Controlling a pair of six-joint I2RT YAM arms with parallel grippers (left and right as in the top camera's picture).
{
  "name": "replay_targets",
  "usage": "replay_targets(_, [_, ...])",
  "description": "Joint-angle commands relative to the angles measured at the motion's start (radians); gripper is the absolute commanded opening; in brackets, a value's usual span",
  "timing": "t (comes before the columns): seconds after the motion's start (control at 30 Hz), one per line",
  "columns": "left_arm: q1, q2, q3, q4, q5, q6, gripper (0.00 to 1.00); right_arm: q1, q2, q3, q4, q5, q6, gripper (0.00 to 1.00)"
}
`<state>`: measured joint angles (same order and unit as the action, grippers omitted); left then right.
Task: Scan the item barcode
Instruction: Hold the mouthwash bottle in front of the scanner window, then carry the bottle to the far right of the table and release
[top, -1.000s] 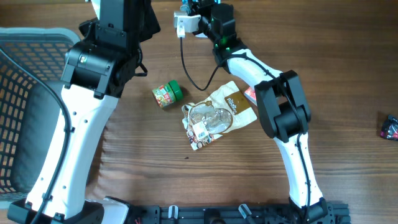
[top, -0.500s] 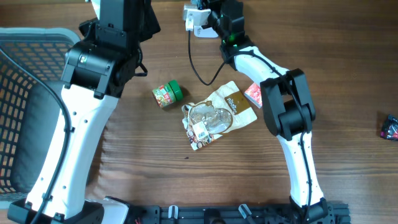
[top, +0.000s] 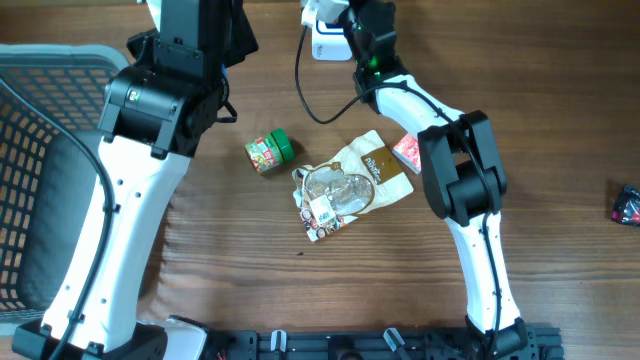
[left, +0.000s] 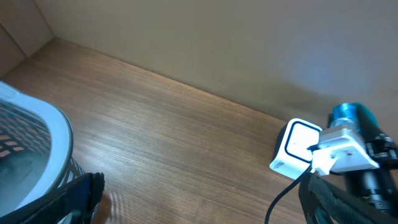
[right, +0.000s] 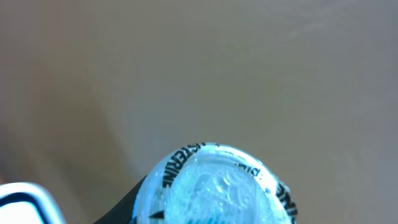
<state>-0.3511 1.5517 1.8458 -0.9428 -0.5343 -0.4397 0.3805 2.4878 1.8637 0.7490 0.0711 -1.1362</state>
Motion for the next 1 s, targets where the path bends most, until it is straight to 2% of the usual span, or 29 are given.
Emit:
replay_targets(0.0, [0.003,-0.02,0.007,0.003,-0.021,-0.01,1.0,-0.004,-0.021,0.043,0.035,0.157,0.013,0.08])
replay_targets(0.1, [0.003,-0.02,0.007,0.003,-0.021,-0.01,1.0,-0.014,-0.033,0.043,0.036,0.232,0.032,0.09])
replay_targets(0.23, [0.003,-0.02,0.007,0.003,-0.021,-0.01,1.0,-0.026,-0.053,0.043,0.028,0.321,0.128,0.11])
replay_targets(0.37, [0.003,-0.02,0.007,0.003,-0.021,-0.01,1.0,-0.027,-0.111,0.043,-0.068,0.384,0.219,0.12])
replay_targets(0.63, [0.003,-0.02,0.007,0.003,-0.021,-0.01,1.0,-0.034,-0.249,0.043,-0.218,0.491,0.276,0.11])
replay_targets(0.83, [0.003,-0.02,0.007,0.003,-0.021,-0.01,1.0,-0.064,-0.386,0.043,-0.431,0.591,0.37,0.11])
replay_targets(0.97, [0.003,-0.02,0.007,0.003,-0.021,-0.01,1.0,-0.109,-0.488,0.043,-0.671,0.624,0.583,0.11])
